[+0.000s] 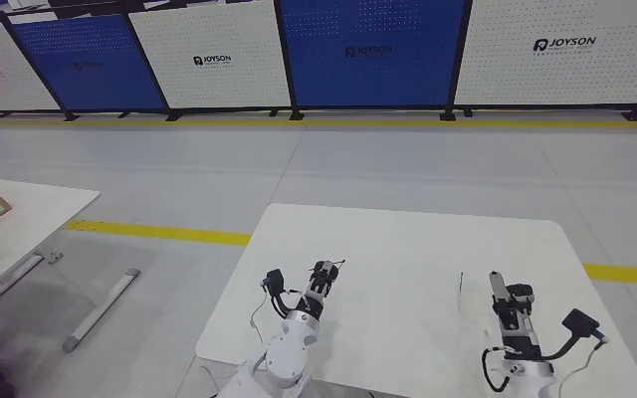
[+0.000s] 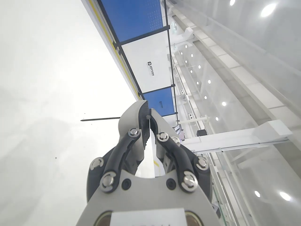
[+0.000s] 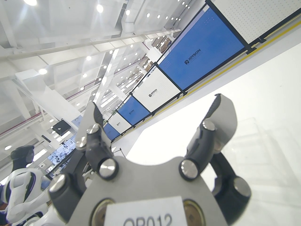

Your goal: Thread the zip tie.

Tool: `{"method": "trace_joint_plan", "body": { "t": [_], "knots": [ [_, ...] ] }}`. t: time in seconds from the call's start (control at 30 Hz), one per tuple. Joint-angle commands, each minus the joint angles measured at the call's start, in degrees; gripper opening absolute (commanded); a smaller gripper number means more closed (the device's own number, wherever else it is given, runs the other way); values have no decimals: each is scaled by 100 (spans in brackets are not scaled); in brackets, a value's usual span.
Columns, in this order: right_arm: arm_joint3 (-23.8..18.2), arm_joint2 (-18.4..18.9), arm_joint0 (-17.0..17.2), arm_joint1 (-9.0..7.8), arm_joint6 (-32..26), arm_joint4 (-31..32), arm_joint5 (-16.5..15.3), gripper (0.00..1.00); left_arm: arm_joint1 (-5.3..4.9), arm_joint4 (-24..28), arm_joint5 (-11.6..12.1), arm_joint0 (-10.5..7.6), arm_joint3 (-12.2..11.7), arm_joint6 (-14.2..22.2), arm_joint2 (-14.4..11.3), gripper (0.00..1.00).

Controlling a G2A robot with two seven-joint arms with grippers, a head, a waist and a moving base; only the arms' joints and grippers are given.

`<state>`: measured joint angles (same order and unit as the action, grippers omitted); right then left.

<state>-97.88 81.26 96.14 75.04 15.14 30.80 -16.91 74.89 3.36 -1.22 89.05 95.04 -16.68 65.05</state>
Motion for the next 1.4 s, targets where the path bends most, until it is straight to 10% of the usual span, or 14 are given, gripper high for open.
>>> {"method": "trace_joint_plan", "body": {
  "t": [0.0,0.53,1.37],
  "knots": [
    [0,0,0,0,0,0,0,100,0,-4,0,0,0,-3,0,0],
    [-70,600,90,5,178,-505,539,100,16,140,57,119,65,253,29,0],
    [-70,600,90,5,178,-505,539,100,16,182,44,120,67,314,30,0]
  ]
}}
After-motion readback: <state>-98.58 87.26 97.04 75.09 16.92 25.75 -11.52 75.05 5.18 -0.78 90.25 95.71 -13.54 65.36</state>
